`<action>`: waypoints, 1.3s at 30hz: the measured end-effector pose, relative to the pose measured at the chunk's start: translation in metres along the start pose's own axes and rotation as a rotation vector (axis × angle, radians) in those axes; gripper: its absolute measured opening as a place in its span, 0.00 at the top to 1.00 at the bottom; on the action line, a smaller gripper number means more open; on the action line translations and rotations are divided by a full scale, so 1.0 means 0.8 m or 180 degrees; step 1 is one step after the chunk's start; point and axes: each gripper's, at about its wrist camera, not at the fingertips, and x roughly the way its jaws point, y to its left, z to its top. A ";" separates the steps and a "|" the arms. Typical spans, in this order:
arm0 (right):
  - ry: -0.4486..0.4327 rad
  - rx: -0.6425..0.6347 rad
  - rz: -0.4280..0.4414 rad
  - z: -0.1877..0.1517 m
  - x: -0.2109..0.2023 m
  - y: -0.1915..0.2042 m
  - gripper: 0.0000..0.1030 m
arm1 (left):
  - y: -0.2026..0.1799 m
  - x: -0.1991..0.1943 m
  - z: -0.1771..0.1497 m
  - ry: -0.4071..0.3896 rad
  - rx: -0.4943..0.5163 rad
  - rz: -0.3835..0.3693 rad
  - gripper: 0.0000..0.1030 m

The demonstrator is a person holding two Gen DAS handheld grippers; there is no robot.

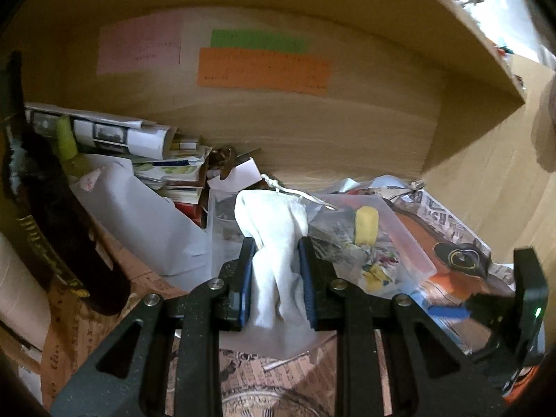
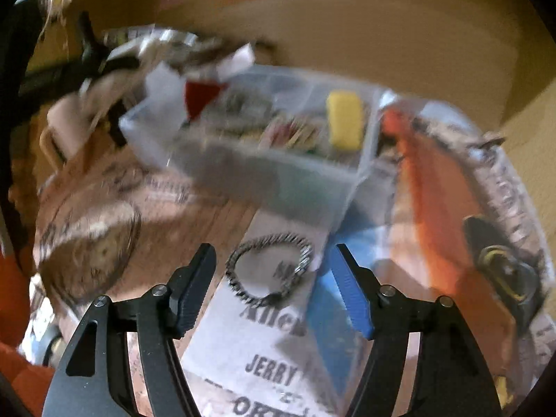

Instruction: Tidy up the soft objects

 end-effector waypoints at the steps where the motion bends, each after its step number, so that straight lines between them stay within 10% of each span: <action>1: 0.0069 -0.0026 0.0028 -0.001 0.007 0.001 0.36 | 0.001 0.004 0.002 0.0016 -0.0002 0.0007 0.76; 7: 0.0230 -0.0162 -0.0064 -0.005 0.033 0.007 0.39 | 0.000 0.040 0.010 0.0140 0.0041 0.0123 0.76; 17: 0.0054 -0.0181 -0.0135 -0.010 0.015 0.004 0.87 | -0.008 0.092 0.003 0.0371 0.0133 0.0178 0.76; 39: -0.0821 -0.0278 -0.0231 0.087 -0.036 0.012 0.88 | -0.017 0.040 -0.005 0.0279 0.0217 -0.0039 0.30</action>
